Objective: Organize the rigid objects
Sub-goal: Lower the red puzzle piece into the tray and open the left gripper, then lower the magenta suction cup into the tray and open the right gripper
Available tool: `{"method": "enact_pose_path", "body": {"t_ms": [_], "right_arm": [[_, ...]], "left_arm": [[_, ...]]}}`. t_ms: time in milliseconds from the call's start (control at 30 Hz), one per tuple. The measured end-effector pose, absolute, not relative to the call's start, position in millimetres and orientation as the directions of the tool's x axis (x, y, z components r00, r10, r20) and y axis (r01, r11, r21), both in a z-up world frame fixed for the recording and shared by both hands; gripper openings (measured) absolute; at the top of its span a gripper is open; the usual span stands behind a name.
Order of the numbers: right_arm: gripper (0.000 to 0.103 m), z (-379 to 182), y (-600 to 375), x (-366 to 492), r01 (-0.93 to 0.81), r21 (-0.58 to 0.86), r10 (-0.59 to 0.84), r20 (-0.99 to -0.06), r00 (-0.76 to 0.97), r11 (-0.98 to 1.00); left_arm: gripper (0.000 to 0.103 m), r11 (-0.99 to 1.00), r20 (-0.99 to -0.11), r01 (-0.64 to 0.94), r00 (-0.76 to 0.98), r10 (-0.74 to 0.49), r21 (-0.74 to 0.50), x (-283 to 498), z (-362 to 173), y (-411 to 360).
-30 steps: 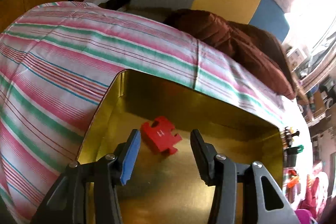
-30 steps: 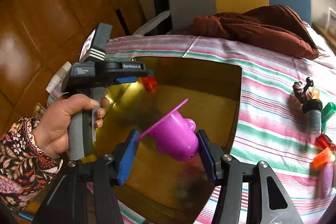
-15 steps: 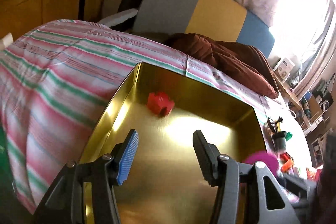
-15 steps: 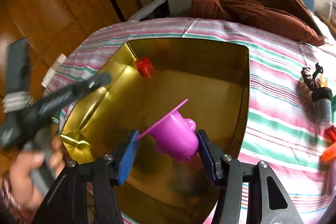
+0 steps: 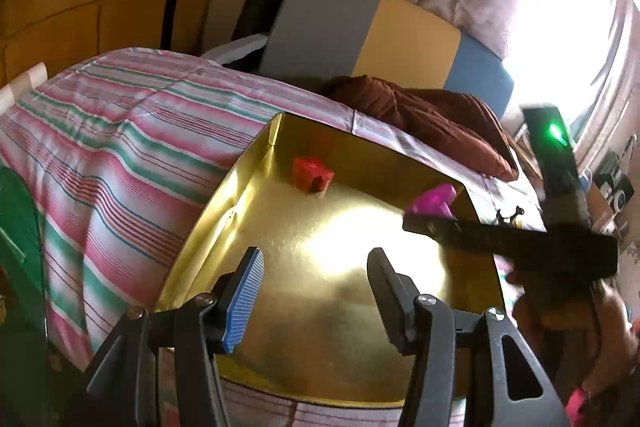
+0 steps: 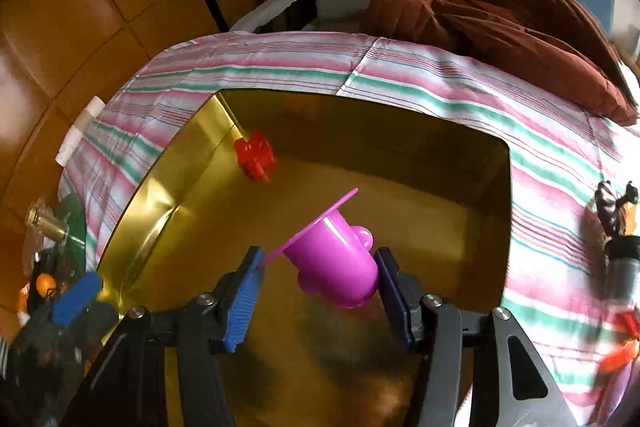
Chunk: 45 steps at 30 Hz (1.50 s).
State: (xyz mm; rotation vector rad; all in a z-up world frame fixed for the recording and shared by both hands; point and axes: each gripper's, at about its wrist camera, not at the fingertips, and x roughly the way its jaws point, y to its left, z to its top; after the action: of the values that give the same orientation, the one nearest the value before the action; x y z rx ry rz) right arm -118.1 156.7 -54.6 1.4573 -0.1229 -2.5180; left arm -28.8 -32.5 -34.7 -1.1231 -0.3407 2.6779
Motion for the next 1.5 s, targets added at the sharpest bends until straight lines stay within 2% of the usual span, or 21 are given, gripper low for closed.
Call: {"method": "enact_pose_path", "body": {"t_ms": [733,1133,1367,1467,1500], "right_arm": [[0.057,-75.6,120.0,-189.3,0.095,0.165,-0.19,-0.874,-0.448,-0.982],[0.057,-48.6,139.4,-166.2,0.109,0.147,-0.182,-0.837,-0.516,-0.983],[0.057,-56.1,152.6,-142.6,0.081,0.141,-0.163,-0.858,-0.487,-0.987],[0.05,-65.6,154.0,-140.0,0.088,0.142,-0.167,-0.871,-0.463,-0.986],[0.041,-70.6,151.8,-141.8,0.095,0.121,-0.151,-0.879,-0.453,-0.988]], "left_arm": [[0.055,-0.951,-0.683,-0.129,-0.669,0.293,-0.281,-20.8,-38.1,-28.3],[0.055,-0.953,-0.685,-0.143,-0.667,0.293,-0.268,-18.0,-38.1,-22.9],[0.055,-0.954,-0.678,-0.158,-0.675,0.292,-0.253,-13.9,-35.2,-17.2],[0.055,-0.954,-0.682,-0.162,-0.671,0.293,-0.251,-13.1,-36.4,-15.0],[0.055,-0.955,-0.683,-0.164,-0.669,0.292,-0.247,-12.7,-36.5,-14.0]]}}
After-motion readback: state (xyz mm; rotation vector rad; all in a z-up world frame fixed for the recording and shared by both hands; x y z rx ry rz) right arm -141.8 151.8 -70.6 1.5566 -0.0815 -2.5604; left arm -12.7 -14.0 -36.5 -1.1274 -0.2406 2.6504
